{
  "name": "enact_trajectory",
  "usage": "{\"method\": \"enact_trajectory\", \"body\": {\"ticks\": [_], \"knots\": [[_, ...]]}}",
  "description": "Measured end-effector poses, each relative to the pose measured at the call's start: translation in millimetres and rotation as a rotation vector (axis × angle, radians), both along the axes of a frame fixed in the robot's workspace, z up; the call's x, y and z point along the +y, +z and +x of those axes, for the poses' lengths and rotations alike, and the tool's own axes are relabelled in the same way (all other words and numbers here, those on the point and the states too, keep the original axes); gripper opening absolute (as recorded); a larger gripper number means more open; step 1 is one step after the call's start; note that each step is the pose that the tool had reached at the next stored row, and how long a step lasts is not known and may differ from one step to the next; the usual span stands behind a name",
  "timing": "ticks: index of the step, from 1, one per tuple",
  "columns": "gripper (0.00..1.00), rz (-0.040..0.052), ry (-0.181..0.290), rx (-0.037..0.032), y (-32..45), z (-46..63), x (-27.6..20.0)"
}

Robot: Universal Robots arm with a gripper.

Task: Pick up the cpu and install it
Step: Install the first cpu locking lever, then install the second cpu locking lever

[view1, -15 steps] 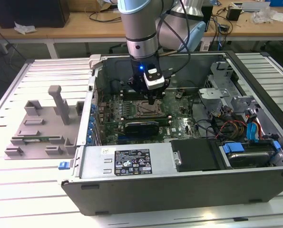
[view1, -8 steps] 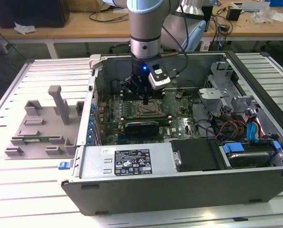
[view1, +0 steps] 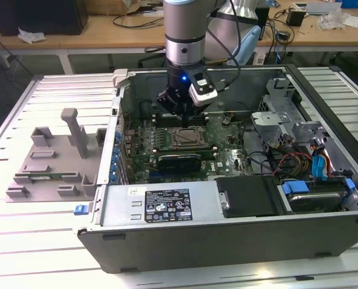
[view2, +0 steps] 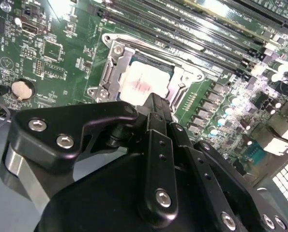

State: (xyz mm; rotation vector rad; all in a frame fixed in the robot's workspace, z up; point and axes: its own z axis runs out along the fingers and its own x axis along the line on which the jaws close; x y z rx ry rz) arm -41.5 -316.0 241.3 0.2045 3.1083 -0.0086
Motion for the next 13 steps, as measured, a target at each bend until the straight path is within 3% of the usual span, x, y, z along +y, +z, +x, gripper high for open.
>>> {"method": "enact_trajectory", "body": {"ticks": [7,13], "knots": [[0.11,0.0003,0.044,-0.0002,-0.1,4.6,-4.8],[0.11,0.0002,0.046,-0.0001,-0.1,4.6,-4.8]]}}
